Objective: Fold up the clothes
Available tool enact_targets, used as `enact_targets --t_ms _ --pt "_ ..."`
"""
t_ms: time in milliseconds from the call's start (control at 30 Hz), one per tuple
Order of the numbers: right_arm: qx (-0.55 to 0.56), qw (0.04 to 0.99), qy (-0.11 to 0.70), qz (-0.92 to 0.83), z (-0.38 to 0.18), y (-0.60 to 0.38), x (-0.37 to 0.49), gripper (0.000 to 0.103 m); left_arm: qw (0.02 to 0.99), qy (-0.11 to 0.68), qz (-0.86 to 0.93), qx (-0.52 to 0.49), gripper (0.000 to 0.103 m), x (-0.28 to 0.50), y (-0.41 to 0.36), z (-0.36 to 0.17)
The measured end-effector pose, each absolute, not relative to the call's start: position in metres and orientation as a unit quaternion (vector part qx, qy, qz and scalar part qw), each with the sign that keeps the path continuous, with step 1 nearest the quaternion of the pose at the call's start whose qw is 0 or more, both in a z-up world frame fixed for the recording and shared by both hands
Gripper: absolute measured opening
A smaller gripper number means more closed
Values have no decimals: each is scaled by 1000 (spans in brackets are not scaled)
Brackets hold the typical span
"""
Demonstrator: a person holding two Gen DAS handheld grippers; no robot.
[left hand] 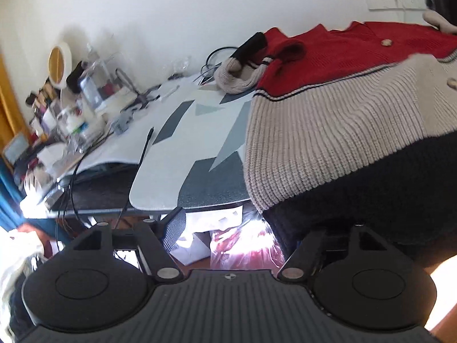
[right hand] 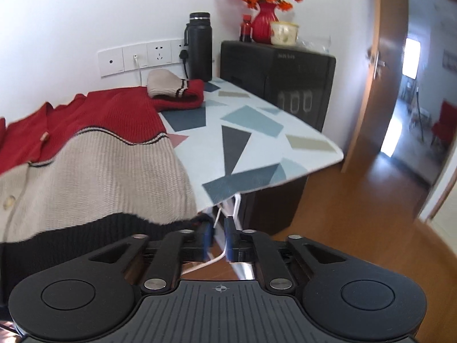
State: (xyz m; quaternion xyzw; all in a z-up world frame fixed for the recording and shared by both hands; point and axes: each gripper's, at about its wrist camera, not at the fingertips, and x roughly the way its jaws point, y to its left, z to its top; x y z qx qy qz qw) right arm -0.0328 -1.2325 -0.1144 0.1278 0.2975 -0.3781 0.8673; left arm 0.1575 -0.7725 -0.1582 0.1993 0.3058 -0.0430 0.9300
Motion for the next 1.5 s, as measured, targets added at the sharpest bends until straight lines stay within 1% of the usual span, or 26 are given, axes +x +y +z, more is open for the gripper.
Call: enact_targets --t_ms 33,100,167,200,300,467,633,867,933,1000,1100,1200,1300,1400,1467,1500 --pt "119 868 297 -380 -117 -1233 -31 24 931 312 -39 187 76 160 -770 -155" --pt "102 871 301 -374 -123 -1233 -27 26 932 320 -30 166 79 162 -765 -149" --pt "86 875 306 -365 -129 -1231 -23 29 934 322 -22 151 87 164 -759 -141" --pt "82 876 311 -359 -133 -1228 -22 30 936 322 -17 144 88 163 -757 -137" --pt "70 879 325 -342 -145 -1222 -20 32 934 332 -17 132 89 167 -754 -132" --pt "57 878 352 -320 -163 -1215 -7 32 928 357 -18 108 89 174 -751 -129" --pt "2 880 368 -300 -176 -1197 -2 34 926 365 -14 99 89 174 -753 -125" --pt "6 873 388 -294 -200 -1189 6 35 920 379 -13 100 89 178 -750 -118" --pt "11 873 389 -295 -204 -1189 10 43 918 384 -12 101 89 180 -749 -117" --pt "20 871 388 -301 -207 -1190 11 44 917 384 -11 109 89 182 -753 -114" --pt "-7 873 373 -315 -208 -1185 10 43 918 376 -18 126 89 183 -761 -110" --pt "-71 885 326 -325 -201 -1171 7 42 917 377 -21 129 89 185 -764 -109" --pt "-108 897 286 -321 -197 -1163 6 42 916 384 -21 118 89 187 -760 -110" --pt "-112 902 271 -318 -189 -1166 4 41 914 387 -20 120 89 188 -757 -111" --pt "-107 904 268 -317 -184 -1170 3 30 915 384 -21 126 89 186 -758 -113" --pt "-104 905 267 -316 -181 -1172 3 17 915 381 -22 128 89 185 -759 -114"
